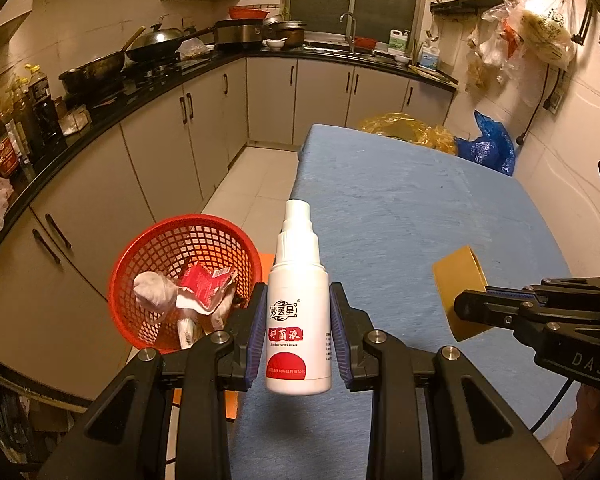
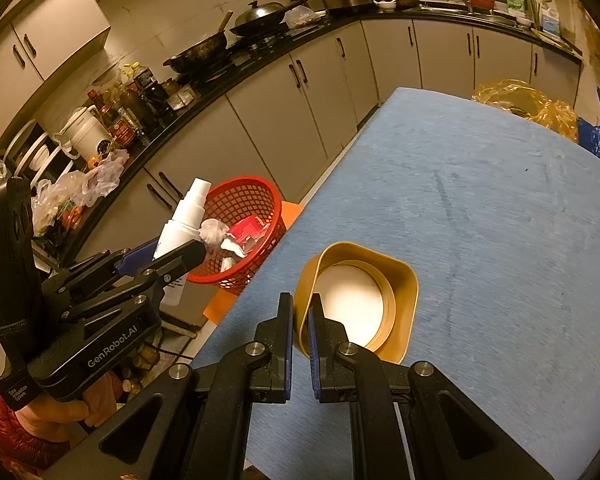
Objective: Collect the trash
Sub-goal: 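Lift the spray bottle and tape roll toward the red wastebasket with both tools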
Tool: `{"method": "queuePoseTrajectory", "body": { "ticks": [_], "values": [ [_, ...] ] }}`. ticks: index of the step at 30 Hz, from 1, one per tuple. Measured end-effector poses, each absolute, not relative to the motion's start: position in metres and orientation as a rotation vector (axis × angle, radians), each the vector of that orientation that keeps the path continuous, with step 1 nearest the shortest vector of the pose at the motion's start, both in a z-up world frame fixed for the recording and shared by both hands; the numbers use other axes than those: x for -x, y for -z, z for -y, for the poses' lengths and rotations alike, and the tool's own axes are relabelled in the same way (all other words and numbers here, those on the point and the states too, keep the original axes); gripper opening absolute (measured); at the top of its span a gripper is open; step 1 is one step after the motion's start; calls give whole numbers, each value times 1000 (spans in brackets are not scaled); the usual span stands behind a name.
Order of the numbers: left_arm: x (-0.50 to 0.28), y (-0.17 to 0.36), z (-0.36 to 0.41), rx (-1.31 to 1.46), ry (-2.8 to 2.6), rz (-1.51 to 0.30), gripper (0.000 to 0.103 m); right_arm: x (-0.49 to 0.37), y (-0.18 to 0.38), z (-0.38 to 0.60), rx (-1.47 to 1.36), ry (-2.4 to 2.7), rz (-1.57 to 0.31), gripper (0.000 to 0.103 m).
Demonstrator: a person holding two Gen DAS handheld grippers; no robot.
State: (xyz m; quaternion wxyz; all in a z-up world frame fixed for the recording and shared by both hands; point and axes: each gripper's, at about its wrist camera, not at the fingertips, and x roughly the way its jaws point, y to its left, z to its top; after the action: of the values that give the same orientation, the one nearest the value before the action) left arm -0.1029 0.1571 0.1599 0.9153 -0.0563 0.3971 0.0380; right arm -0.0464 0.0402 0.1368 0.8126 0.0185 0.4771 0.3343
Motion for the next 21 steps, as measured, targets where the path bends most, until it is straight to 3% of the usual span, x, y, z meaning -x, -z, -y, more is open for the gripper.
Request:
{"method": "queuePoseTrajectory", "body": {
  "ticks": [21],
  "values": [
    [144, -153, -194, 187, -228, -824, 29, 55, -127, -94, 35, -855, -1056, 7]
  ]
}}
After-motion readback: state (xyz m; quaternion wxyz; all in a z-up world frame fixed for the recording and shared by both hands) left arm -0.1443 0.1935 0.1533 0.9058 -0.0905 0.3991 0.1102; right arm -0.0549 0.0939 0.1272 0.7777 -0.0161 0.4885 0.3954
